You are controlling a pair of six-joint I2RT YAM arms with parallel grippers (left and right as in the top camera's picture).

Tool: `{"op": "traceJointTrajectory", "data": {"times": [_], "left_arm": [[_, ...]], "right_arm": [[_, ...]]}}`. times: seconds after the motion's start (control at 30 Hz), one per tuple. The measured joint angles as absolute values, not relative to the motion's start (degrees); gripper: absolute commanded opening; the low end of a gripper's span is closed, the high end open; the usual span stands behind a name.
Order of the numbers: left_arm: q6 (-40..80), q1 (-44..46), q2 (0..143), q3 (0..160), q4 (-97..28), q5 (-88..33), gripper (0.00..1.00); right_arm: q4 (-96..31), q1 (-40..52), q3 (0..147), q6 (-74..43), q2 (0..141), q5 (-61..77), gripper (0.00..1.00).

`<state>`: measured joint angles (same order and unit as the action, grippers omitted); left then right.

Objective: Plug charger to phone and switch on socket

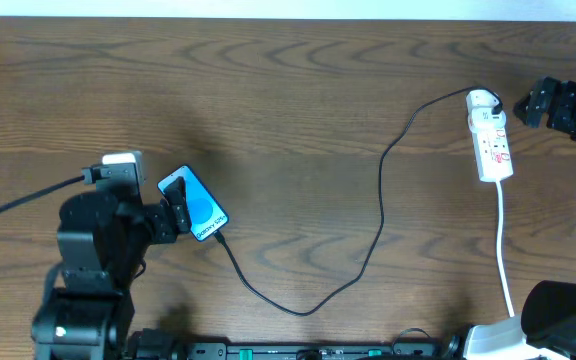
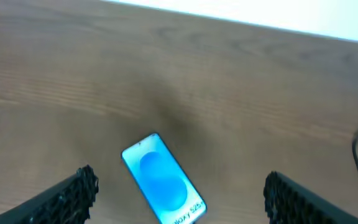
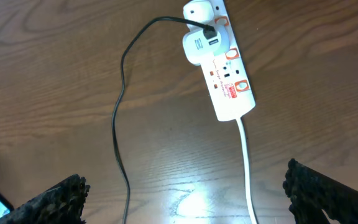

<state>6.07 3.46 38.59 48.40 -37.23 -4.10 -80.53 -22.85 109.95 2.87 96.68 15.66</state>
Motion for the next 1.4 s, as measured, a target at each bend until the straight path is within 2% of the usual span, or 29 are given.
{"op": "traceJointTrajectory", "data": {"times": [0.33,1.07,1.4], "left_arm": [[5.9,3.4,29.0,32.4,-22.3,-2.9,0.88],[5.5,-0.3,9.6,19.3,-15.8,0.0,0.88],[5.5,-1.9,6.2,11.0,-3.7,-0.5,0.88]], "right_arm": [[-80.5,-22.9,109.9,2.9,96.7,15.7,0.99],[-80.6,-22.9,109.9,2.9,96.7,15.7,0.99],[-80.6,-22.9,109.9,2.9,96.7,15.7,0.99]]}}
